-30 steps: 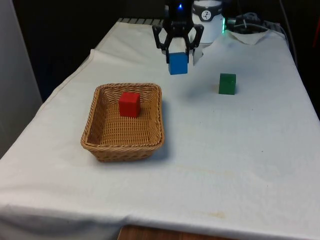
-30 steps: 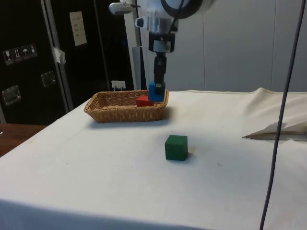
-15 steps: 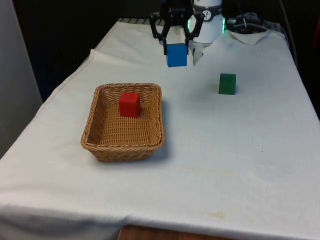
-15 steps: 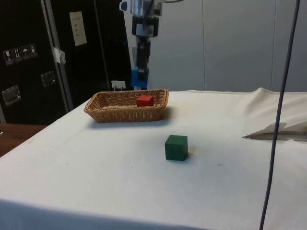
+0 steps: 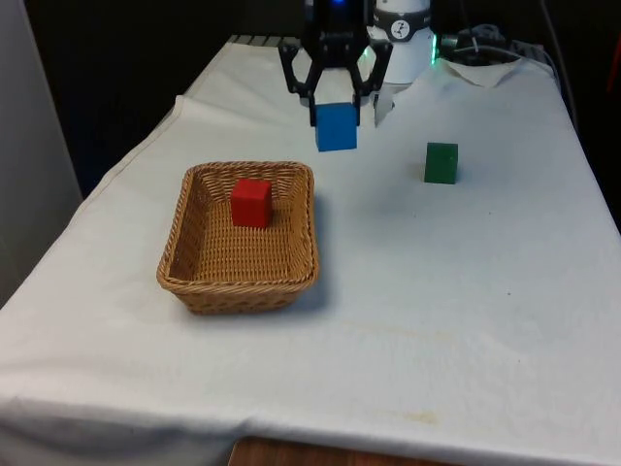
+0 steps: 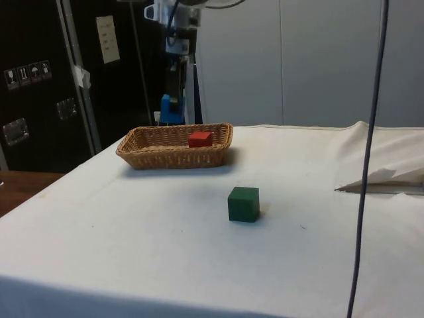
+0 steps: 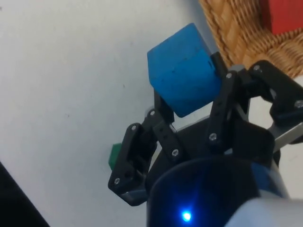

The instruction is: Pick up exactly two blocks and place them into the basket.

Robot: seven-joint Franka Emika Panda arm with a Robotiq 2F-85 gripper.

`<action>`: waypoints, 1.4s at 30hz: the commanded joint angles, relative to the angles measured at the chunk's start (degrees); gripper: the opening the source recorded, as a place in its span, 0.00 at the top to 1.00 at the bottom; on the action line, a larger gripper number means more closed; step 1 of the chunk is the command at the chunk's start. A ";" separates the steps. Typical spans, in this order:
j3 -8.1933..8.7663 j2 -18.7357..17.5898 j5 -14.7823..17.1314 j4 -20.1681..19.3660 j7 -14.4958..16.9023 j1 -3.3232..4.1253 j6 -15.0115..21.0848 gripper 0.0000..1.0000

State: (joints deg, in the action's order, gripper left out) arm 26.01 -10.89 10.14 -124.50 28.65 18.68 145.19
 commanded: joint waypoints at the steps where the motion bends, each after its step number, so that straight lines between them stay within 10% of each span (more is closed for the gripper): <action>1: -0.34 -0.86 1.43 0.97 1.20 -0.52 -0.52 0.99; 42: 4.53 -25.44 21.08 18.79 16.16 -4.07 -0.92 0.99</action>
State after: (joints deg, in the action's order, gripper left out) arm 31.05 -36.33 31.00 -105.94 44.46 15.13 144.56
